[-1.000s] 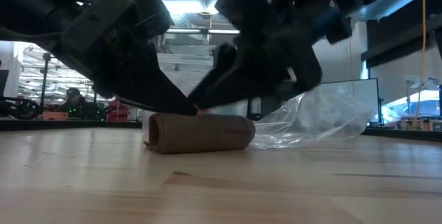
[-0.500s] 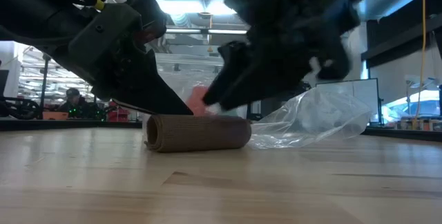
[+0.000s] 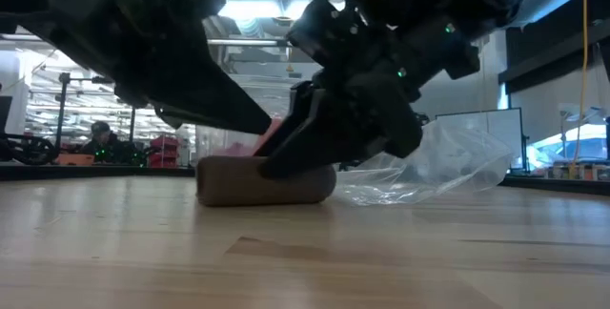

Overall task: Roll bandage
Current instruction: Roll the brown bandage

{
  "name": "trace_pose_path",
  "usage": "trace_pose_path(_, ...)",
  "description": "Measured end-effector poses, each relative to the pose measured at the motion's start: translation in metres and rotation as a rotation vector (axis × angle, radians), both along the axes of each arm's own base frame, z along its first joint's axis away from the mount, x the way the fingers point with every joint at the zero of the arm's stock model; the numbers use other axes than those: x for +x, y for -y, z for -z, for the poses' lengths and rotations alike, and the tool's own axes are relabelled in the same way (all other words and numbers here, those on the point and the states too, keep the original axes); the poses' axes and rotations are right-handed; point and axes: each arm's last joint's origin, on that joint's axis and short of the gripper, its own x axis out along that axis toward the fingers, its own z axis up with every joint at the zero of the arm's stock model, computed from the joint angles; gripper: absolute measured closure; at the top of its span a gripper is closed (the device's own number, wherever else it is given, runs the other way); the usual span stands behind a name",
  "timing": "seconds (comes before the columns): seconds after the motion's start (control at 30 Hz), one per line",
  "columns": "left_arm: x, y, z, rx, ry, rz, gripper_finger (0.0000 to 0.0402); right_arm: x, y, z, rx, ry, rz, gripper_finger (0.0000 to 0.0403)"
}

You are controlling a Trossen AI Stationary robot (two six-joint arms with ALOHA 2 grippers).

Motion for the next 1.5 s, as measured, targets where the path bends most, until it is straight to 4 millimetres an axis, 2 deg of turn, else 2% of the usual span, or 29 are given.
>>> trace_pose_path(0.2, -0.002, 0.002, 0.001, 0.043, -0.028, -0.003, 0.0386, 0.005, -0.002, -0.005, 0.021, -0.008, -0.017, 0.0201)
trace_pose_path(0.43, -0.006, -0.010, 0.012, 0.070, -0.151, -0.085, 0.0386, 0.005, -0.002, -0.005, 0.022, -0.014, -0.024, 0.0201)
trace_pose_path(0.63, -0.005, -0.018, 0.015, 0.080, -0.164, -0.156, 0.0386, 0.006, -0.003, -0.007, 0.023, -0.005, -0.027, 0.0201)
trace_pose_path(0.77, -0.004, -0.024, 0.016, 0.081, -0.170, -0.198, 0.0386, 0.010, -0.005, -0.018, 0.024, -0.025, -0.034, 0.0201)
trace_pose_path(0.93, -0.010, -0.031, 0.022, 0.109, -0.202, -0.318, 0.0386, 0.012, -0.005, -0.050, 0.016, -0.059, -0.034, 0.0201)
trace_pose_path(1.1, -0.019, -0.037, 0.031, 0.106, -0.283, -0.379, 0.0386, 0.000, -0.002, -0.074, 0.000, -0.121, -0.033, 0.0201)
trace_pose_path(1.27, -0.022, -0.037, 0.029, 0.103, -0.302, -0.375, 0.0386, -0.020, 0.003, -0.095, -0.036, -0.197, -0.005, 0.0201)
trace_pose_path(1.37, -0.021, -0.034, 0.018, 0.106, -0.294, -0.334, 0.0386, -0.036, 0.007, -0.111, -0.033, -0.259, 0.019, 0.0201)
trace_pose_path(1.5, -0.023, -0.028, -0.011, 0.095, -0.226, -0.270, 0.0386, -0.064, 0.014, -0.134, -0.018, -0.327, 0.056, 0.0201)
